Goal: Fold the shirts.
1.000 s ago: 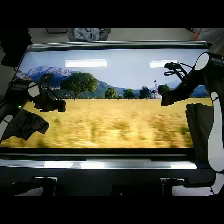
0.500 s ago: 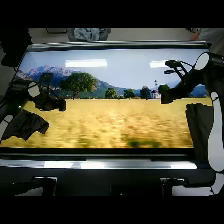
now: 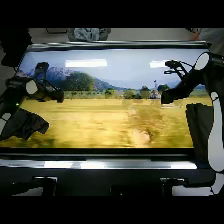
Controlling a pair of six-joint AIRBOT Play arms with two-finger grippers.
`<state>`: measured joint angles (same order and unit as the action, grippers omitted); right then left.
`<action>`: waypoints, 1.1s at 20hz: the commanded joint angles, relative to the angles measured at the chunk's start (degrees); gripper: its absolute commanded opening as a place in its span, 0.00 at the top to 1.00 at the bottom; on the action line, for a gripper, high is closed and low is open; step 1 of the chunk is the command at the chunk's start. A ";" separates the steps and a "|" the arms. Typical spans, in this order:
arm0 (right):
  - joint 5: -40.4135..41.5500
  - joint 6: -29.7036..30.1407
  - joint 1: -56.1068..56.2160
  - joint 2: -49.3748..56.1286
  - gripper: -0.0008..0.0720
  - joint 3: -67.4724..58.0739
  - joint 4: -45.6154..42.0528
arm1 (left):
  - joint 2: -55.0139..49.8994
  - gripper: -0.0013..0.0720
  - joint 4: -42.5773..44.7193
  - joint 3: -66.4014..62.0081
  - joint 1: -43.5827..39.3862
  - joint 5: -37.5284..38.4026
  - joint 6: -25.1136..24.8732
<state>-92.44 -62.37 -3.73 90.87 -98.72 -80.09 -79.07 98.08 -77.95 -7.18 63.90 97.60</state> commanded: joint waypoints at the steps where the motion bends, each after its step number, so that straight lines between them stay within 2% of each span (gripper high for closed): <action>1: 0.00 0.20 0.04 0.02 0.06 0.00 -0.02 | 0.00 0.00 13.53 -5.03 5.55 7.58 -0.52; 4: 0.00 0.17 0.04 0.02 0.06 0.02 0.02 | -0.48 0.00 8.70 -3.87 20.57 11.76 5.64; 7: -0.07 0.17 0.04 0.02 0.06 0.04 0.13 | -0.48 0.00 -2.01 3.58 36.04 7.45 6.60; 9: 0.02 0.15 0.04 0.02 0.06 0.04 0.13 | -0.50 0.00 -7.80 7.74 42.47 1.44 6.36; 13: -0.04 -1.97 0.04 0.02 0.06 0.04 0.17 | -1.84 0.00 -9.22 12.90 44.44 -7.98 5.20; 17: -1.16 -3.54 0.04 0.02 0.06 0.04 0.63 | -6.78 0.03 -10.16 13.22 43.63 -10.62 4.24; 18: -1.77 -3.54 0.04 0.02 0.06 0.04 1.05 | -7.37 0.39 -11.13 13.22 43.63 -10.56 4.20; 19: -2.14 -3.50 0.04 0.02 0.06 0.04 1.36 | -7.21 0.95 -12.17 13.18 43.63 -10.69 4.22; 21: -2.12 -3.45 0.04 0.02 0.06 0.04 1.62 | -5.40 0.93 -17.20 11.65 43.50 -11.72 1.92; 22: -2.10 -3.45 0.04 0.02 0.06 0.04 1.57 | -3.17 0.93 -21.84 9.97 42.93 -12.46 -1.86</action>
<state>-94.13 -65.54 -3.75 90.87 -98.70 -78.96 -84.40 84.84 -66.00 36.23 53.95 100.62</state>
